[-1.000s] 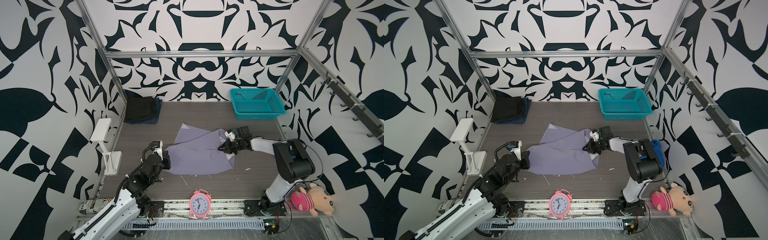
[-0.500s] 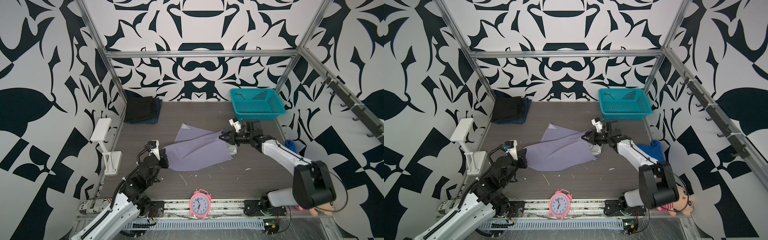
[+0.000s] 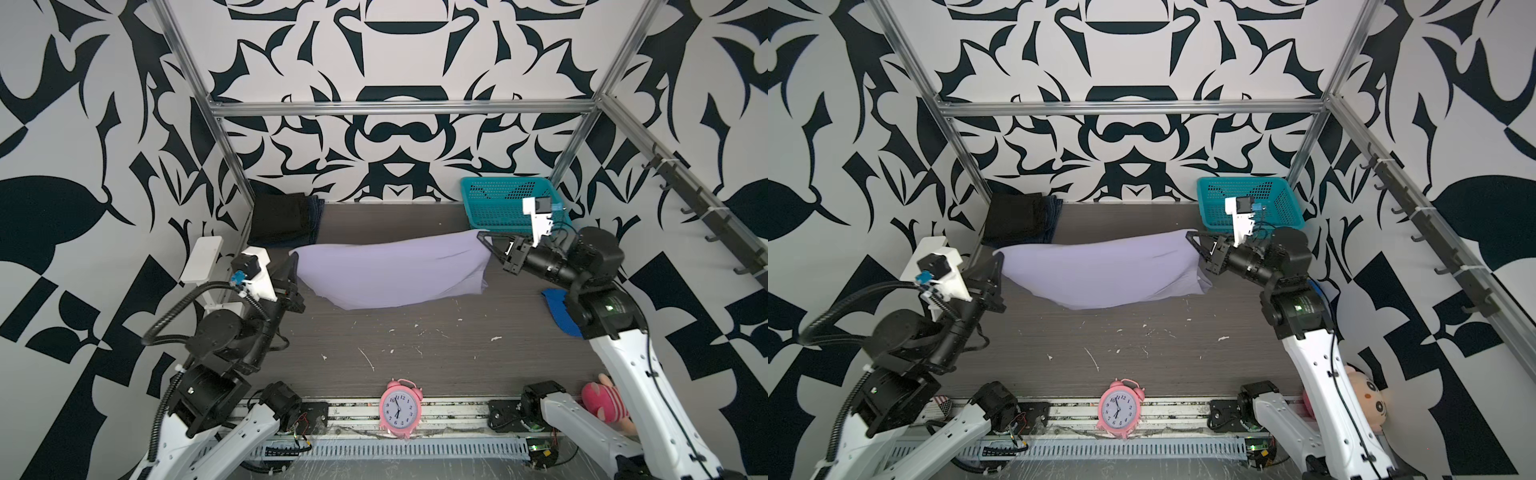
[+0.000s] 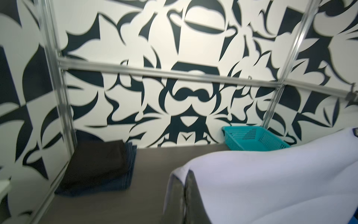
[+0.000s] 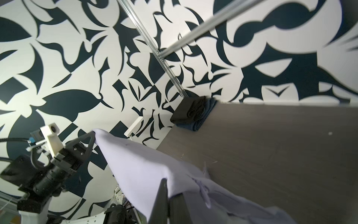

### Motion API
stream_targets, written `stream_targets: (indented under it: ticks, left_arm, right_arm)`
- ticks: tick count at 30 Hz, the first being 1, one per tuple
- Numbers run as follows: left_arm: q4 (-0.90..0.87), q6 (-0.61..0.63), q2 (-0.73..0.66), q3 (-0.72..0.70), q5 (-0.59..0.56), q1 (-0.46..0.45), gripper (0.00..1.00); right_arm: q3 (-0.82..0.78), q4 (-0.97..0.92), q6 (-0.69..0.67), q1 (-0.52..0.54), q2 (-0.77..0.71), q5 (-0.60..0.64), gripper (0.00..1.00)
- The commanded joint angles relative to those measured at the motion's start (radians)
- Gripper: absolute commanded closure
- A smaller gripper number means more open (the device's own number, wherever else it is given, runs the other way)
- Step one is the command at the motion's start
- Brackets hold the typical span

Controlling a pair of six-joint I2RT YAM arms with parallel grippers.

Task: Fold and stack skirts
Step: Flatten out the skirt at the center of the table.

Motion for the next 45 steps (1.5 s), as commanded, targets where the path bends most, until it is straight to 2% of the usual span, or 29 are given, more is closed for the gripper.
stream_targets:
  ticks: [1,4,7,13,14,16,18,19,20,22,24,25,26,28,32,34,35,36,38,41,42,44,45]
  left_arm:
    - [-0.061,0.118,0.040,0.140,0.073,0.004,1.00]
    - [-0.064,0.161,0.072,0.227,0.120,0.004,1.00]
    - [-0.064,0.217,0.121,0.274,0.108,0.004,1.00]
    - [0.046,0.343,0.300,0.231,-0.096,0.013,1.00]
    - [0.077,0.341,0.335,0.210,-0.066,0.044,1.00]
    - [0.137,0.261,0.401,0.171,0.087,0.198,1.00]
    - [0.218,0.108,0.505,0.132,0.370,0.446,1.00]
    - [0.288,0.069,0.558,0.107,0.455,0.521,1.00]
    - [0.377,0.064,0.633,0.078,0.480,0.557,1.00]
    - [0.493,0.125,0.809,0.081,0.461,0.562,0.98]
    - [0.551,0.197,1.022,0.151,0.467,0.567,0.52]
    - [0.550,0.213,1.105,0.195,0.465,0.569,0.35]
    - [0.542,0.216,1.182,0.250,0.461,0.574,0.09]
    - [0.499,0.208,1.267,0.333,0.487,0.579,0.06]
    - [0.452,0.135,1.212,0.337,0.472,0.575,0.02]
    - [0.328,0.094,1.145,0.333,0.467,0.573,0.03]
    - [0.278,0.057,1.097,0.304,0.463,0.568,0.07]
    - [0.253,0.021,1.037,0.252,0.446,0.557,0.13]
    - [0.247,-0.040,0.916,0.111,0.430,0.515,0.14]
    - [0.166,-0.156,0.759,-0.071,0.343,0.414,0.14]
    - [0.138,-0.200,0.726,-0.127,0.312,0.398,0.20]
    - [0.106,-0.305,0.689,-0.226,0.271,0.409,0.24]
    - [0.106,-0.337,0.682,-0.267,0.295,0.426,0.24]
  right_arm:
    - [0.131,-0.099,-0.091,-0.002,-0.080,0.085,1.00]
    - [0.196,-0.158,-0.110,-0.002,-0.115,0.149,1.00]
    - [0.218,-0.190,-0.094,-0.002,-0.095,0.201,1.00]
    - [0.086,-0.108,-0.052,-0.003,0.031,0.370,1.00]
    - [0.054,-0.066,-0.043,-0.002,0.065,0.386,1.00]
    - [0.008,0.021,-0.031,-0.002,0.143,0.416,1.00]
    - [-0.023,0.115,-0.027,0.000,0.238,0.451,1.00]
    - [-0.034,0.166,-0.025,-0.001,0.285,0.459,1.00]
    - [-0.041,0.219,-0.023,-0.001,0.350,0.467,1.00]
    - [-0.037,0.324,-0.024,0.000,0.495,0.477,0.80]
    - [0.006,0.404,-0.020,0.001,0.665,0.496,0.51]
    - [0.040,0.436,-0.008,0.001,0.746,0.495,0.31]
    - [0.088,0.438,0.007,0.000,0.820,0.497,0.25]
    - [0.172,0.427,0.022,-0.001,0.904,0.488,0.19]
    - [0.211,0.373,0.003,0.012,0.866,0.488,0.17]
    - [0.175,0.313,-0.028,0.017,0.808,0.474,0.16]
    - [0.144,0.278,-0.038,0.020,0.780,0.463,0.17]
    - [0.100,0.251,-0.044,0.024,0.749,0.453,0.19]
    - [0.007,0.224,-0.066,0.040,0.703,0.416,0.21]
    - [-0.072,0.149,-0.104,0.069,0.687,0.387,0.24]
    - [-0.086,0.129,-0.111,0.069,0.691,0.371,0.26]
    - [-0.117,0.131,-0.121,0.068,0.692,0.379,0.27]
    - [-0.132,0.145,-0.128,0.069,0.699,0.386,0.27]
